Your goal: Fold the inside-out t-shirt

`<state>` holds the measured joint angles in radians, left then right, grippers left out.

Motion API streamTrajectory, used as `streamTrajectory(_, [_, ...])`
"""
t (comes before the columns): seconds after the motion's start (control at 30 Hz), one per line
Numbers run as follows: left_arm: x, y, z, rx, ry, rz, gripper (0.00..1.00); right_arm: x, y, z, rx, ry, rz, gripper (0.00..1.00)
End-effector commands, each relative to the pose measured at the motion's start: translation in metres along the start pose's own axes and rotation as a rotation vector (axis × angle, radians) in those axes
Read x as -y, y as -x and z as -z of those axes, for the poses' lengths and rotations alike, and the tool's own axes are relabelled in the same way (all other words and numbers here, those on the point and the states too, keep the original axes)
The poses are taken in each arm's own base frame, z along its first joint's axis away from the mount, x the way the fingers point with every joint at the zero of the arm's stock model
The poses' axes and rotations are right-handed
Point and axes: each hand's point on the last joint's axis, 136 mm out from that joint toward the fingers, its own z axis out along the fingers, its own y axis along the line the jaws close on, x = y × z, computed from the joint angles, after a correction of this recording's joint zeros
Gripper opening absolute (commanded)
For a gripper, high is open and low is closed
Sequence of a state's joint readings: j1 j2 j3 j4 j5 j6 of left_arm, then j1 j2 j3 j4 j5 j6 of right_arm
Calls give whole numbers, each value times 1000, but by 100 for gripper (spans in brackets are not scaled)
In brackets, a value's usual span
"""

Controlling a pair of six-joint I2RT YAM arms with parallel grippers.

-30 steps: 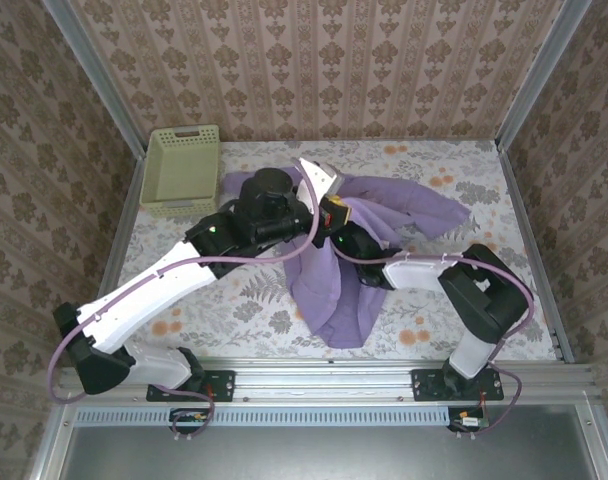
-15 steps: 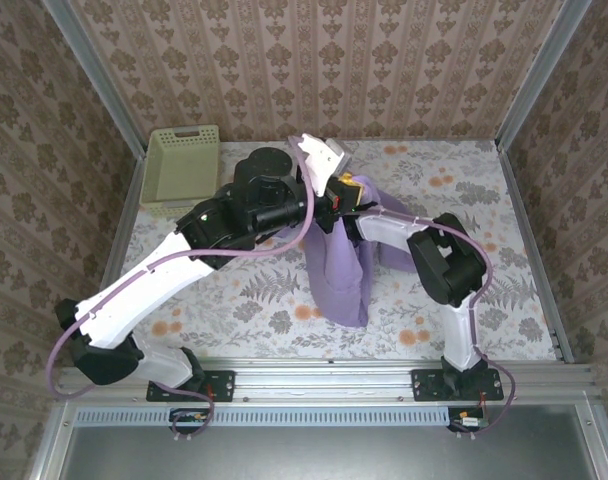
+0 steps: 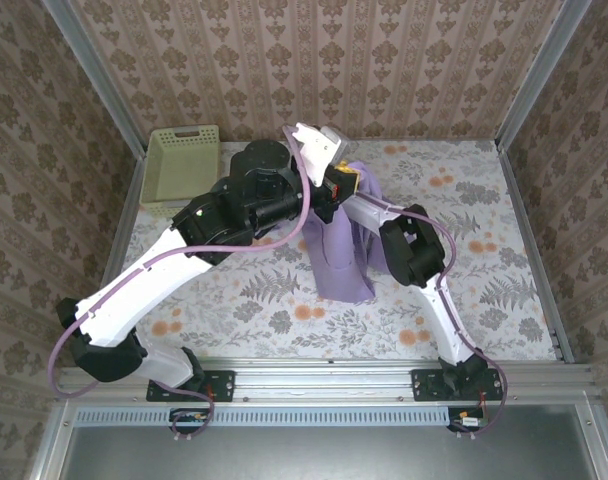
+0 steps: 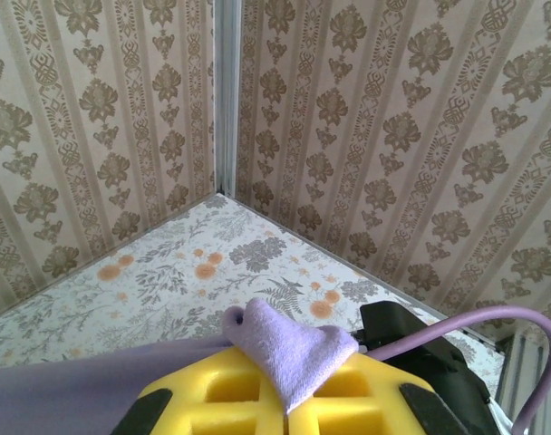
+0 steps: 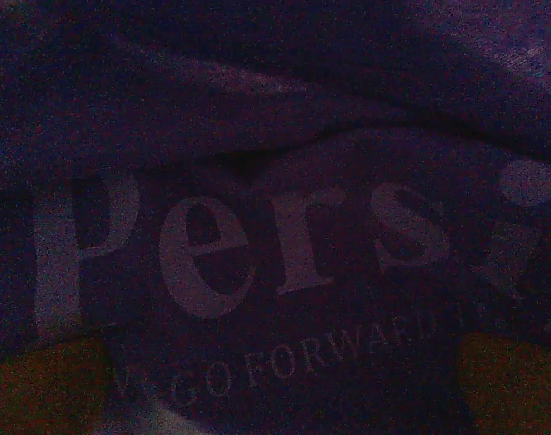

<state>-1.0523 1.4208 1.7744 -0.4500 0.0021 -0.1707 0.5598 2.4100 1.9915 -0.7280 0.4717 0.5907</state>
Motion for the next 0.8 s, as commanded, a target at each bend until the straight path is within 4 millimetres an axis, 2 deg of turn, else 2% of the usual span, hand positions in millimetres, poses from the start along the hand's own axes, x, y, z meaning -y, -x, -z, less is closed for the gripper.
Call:
streamTrajectory(0.0, [-2, 23, 12, 59, 14, -24, 8, 28, -32, -25, -130, -148, 93, 94])
streamTrajectory(0.17, [-15, 24, 13, 63, 54, -10, 8, 26, -28, -32, -139, -146, 113, 74])
streamTrajectory(0.3, [-33, 23, 14, 57, 103, 11, 8, 28, -23, -23, -89, -120, 116, 50])
streamTrajectory(0.4, [-49, 21, 13, 45, 149, 24, 8, 29, -17, -3, -5, -39, 83, 26])
streamTrajectory(0.5, [-68, 18, 13, 29, 205, 43, 8, 28, -15, 20, 75, 38, 66, 9])
streamTrajectory(0.6, [-91, 14, 12, 18, 266, 63, 8, 20, -21, 44, 142, 114, 94, 0])
streamTrajectory(0.77, [-147, -7, 10, -36, 412, 122, 8, 14, -40, 84, 245, 220, 118, 0])
